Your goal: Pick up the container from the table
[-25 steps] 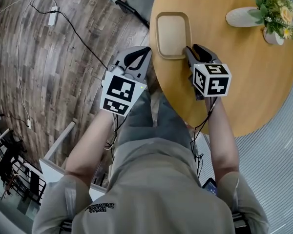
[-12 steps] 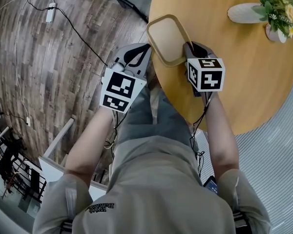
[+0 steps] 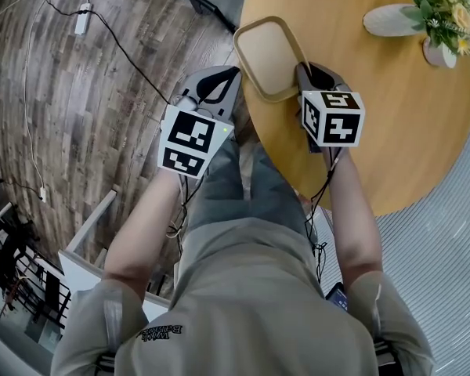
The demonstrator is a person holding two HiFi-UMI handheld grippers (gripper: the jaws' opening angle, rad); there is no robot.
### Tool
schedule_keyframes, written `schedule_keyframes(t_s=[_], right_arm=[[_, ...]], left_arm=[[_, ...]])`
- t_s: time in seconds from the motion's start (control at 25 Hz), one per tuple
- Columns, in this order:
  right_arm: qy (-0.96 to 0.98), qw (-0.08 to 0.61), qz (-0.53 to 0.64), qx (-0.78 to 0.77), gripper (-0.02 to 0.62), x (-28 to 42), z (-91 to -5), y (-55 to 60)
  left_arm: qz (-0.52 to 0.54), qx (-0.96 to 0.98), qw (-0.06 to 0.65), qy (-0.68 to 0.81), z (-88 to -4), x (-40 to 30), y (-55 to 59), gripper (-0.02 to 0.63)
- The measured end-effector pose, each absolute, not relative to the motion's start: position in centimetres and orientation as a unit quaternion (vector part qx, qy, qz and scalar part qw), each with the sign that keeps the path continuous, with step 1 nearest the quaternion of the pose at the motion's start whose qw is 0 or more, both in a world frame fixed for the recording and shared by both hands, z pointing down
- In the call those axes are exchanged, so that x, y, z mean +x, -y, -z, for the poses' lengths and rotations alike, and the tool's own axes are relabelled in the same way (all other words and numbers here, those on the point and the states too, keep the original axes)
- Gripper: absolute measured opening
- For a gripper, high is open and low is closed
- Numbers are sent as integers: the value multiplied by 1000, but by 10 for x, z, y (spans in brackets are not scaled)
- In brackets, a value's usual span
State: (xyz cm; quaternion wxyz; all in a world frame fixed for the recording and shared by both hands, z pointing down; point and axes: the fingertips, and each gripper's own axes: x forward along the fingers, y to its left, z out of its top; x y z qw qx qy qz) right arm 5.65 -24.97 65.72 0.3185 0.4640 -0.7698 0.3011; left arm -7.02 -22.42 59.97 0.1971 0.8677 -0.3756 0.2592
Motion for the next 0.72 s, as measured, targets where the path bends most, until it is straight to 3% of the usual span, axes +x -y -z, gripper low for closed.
schedule_keyframes(t_s=[0.72], right_arm=[[801, 230, -245, 496, 35, 59, -522, 266]], left_arm=[[-209, 870, 151, 421, -496, -91, 220, 21]])
